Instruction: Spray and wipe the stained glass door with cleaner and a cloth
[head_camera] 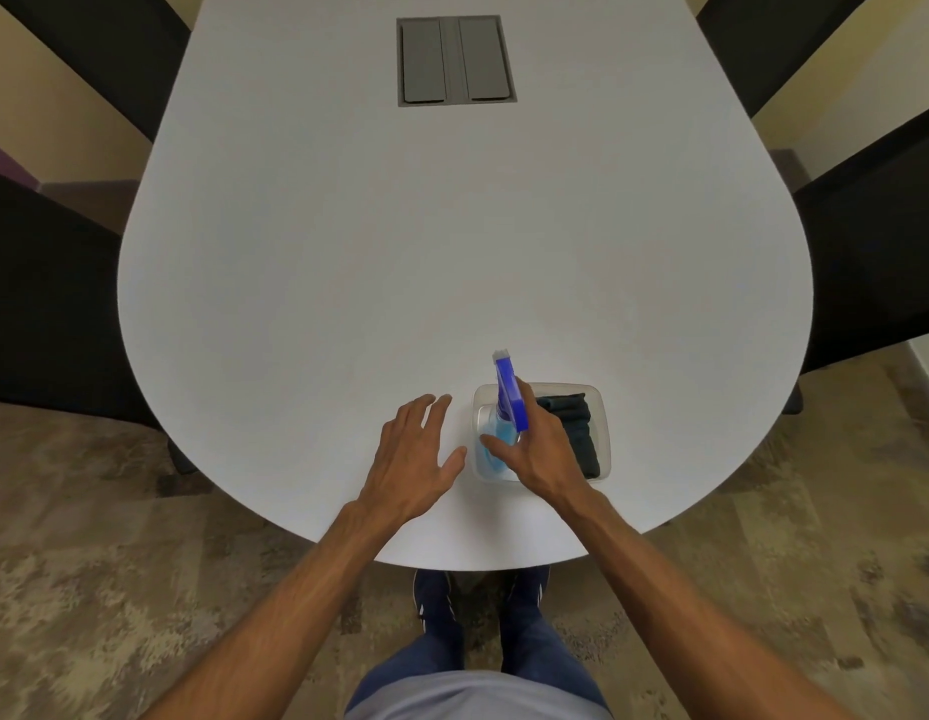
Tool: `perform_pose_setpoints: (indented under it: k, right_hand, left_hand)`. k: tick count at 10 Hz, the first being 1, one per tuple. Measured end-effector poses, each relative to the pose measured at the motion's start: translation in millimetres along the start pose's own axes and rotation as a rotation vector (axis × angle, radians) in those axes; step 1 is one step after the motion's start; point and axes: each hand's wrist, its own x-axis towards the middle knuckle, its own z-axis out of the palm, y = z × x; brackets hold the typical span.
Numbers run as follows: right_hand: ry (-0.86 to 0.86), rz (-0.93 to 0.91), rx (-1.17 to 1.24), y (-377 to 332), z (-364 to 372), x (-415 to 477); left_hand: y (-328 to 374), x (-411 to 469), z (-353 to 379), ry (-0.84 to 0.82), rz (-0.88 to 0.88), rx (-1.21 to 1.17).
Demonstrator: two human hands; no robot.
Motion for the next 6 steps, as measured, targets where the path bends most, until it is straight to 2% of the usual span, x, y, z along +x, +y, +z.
perform_pose_setpoints:
  k: [3, 4, 5, 6]
  right_hand:
    - [-0.125, -0.076, 0.0, 7, -11, -2]
    - [-0.217, -0.093, -0.115, 7, -43, 0]
    - [-0.203, -0.104, -0.217, 5, -69, 8]
    - [-0.086, -0.146, -0.362, -8, -100, 26]
  left_hand:
    - [7, 3, -7, 0.024, 0.02, 0.024]
    - [6, 3, -20, 0.046, 0.053, 0.013]
    - [1, 6, -29, 0.1, 0.097, 0.016]
    - [-2, 17, -48, 0.21, 0.139, 0.037]
